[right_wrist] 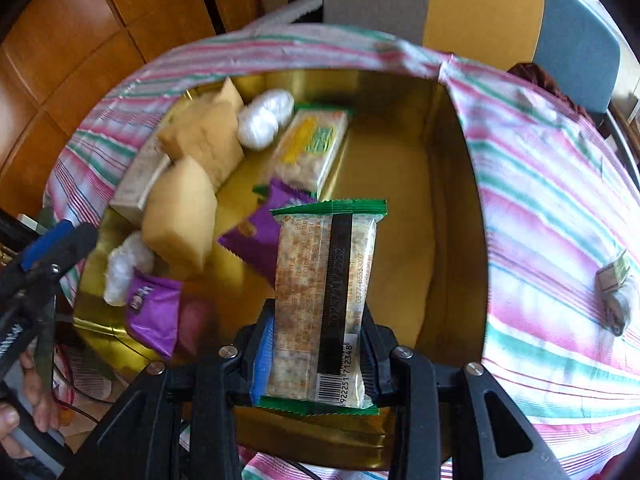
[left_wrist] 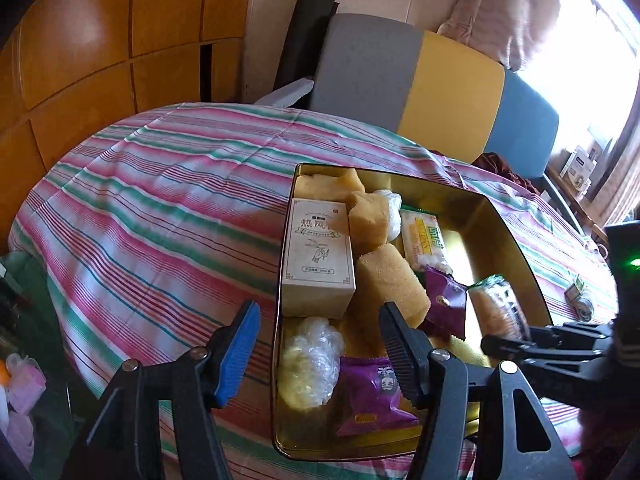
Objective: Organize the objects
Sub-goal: 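Carry the cracker packet into the gold tray and release it with the right gripper, then move both tools back toward the green box and white sock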
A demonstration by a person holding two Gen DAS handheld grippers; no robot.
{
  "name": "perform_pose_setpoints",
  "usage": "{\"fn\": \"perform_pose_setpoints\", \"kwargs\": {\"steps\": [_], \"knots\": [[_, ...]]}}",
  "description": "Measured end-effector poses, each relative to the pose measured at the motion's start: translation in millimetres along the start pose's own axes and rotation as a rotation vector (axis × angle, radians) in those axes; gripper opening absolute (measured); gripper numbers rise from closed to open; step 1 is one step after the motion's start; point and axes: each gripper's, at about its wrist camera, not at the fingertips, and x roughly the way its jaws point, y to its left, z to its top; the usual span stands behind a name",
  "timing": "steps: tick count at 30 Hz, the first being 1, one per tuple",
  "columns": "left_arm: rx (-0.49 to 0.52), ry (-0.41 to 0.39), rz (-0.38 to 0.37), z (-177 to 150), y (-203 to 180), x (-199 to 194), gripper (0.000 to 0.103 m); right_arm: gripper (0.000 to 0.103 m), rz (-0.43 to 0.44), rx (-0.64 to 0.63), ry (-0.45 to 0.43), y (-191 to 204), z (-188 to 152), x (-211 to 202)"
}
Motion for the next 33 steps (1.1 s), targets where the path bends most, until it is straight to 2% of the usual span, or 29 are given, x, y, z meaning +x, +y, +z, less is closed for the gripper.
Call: {"fn": "perform_pose_setpoints", "kwargs": {"steps": [4,7,15,24,33], "knots": [[-0.006,0.001,-0.002,0,1,0,0.066,0.040,0.022,0.023,0.008,-7,-3,6],[-0.008,-0.007,0.000,0,0,-1,0.069,0.046,0.035,0.030,-0.010,-12,-7,2],[0.011,-0.026,0.005,2,-6,-6,0.071,0.048,0.056,0.067,-0.128,-28,-18,-33],[0.108,-0.045,-0.005,5,-36,-15,0.072,0.049,-0.002,0.097,-0.218,-50,-25,-67],[0.221,-0.065,-0.043,6,-80,-21,0.074,0.050,-0.091,0.182,-0.251,-107,-40,-90]]}}
